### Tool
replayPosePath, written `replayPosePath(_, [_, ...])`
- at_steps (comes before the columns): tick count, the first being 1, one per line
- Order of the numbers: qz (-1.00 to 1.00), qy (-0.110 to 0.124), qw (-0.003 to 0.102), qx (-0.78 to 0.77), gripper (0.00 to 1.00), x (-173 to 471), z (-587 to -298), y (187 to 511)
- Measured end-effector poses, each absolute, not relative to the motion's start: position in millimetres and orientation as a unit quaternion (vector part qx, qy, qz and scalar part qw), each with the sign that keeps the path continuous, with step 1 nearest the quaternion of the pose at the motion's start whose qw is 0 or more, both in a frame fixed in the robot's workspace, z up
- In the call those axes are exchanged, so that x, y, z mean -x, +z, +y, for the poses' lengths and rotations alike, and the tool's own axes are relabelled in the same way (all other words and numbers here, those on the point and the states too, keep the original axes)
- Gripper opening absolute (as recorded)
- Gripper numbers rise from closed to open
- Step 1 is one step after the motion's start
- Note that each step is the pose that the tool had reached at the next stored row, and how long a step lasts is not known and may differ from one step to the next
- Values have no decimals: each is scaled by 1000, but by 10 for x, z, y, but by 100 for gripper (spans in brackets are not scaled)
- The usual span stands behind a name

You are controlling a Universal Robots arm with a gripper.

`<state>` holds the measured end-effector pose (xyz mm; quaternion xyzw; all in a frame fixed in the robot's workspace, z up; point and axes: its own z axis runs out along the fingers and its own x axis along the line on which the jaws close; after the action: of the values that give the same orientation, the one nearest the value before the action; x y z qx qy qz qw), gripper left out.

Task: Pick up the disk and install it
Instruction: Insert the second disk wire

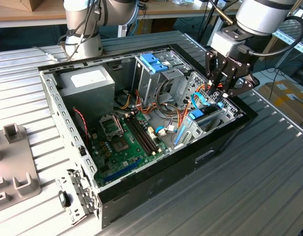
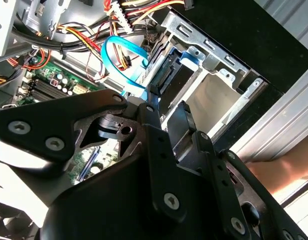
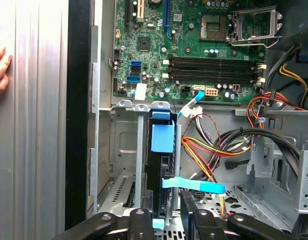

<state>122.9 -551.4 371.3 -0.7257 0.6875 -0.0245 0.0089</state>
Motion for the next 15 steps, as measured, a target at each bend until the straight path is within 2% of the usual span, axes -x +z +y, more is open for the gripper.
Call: replayPosePath(15, [687, -24, 9, 726, 36, -1256, -5475, 3712])
